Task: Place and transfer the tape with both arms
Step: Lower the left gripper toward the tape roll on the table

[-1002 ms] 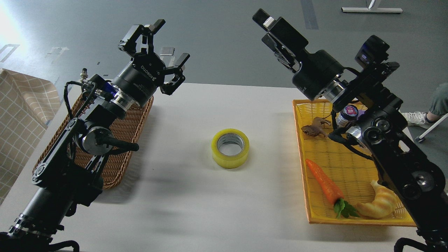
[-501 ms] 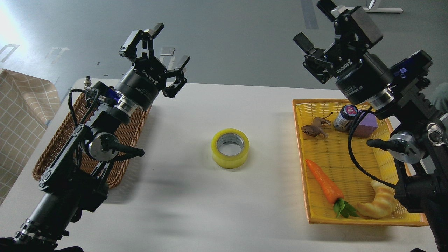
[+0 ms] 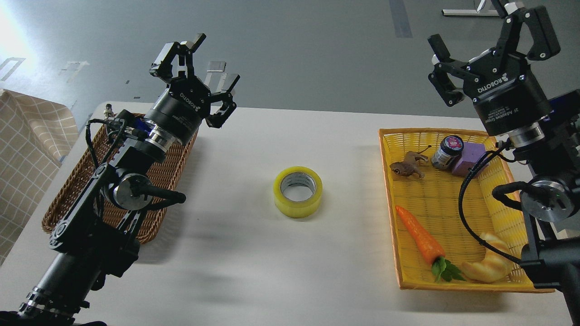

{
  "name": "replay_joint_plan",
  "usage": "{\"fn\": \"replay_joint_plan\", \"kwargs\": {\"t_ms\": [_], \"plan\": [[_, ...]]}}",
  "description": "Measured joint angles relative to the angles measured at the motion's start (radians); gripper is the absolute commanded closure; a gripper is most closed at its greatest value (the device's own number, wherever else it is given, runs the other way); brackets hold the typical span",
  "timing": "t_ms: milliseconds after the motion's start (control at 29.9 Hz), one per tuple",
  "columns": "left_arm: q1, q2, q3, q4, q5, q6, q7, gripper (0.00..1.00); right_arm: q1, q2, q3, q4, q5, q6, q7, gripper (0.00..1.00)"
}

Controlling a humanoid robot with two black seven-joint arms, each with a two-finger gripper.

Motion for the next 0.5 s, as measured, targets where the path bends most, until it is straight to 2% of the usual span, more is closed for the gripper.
{"fn": "replay_joint_plan", "kwargs": {"t_ms": [67, 267, 501], "plan": [[-0.003, 0.004, 0.000, 0.000, 0.006, 0.001, -0.012, 0.02, -0.006, 0.004, 0.014, 0.000, 0.000, 0.000, -0.003, 0.00], [-0.015, 0.017, 0.010, 0.000, 0.137, 0.008, -0.087, 0.02, -0.026, 0.008, 0.029, -0.003, 0.000, 0.000, -0.008, 0.00], [-0.016, 0.012, 0.022, 0.001, 0.403, 0.072, -0.126, 0.02, -0.022, 0.019, 0.030, -0.008, 0.000, 0.000, -0.014, 0.00]]}}
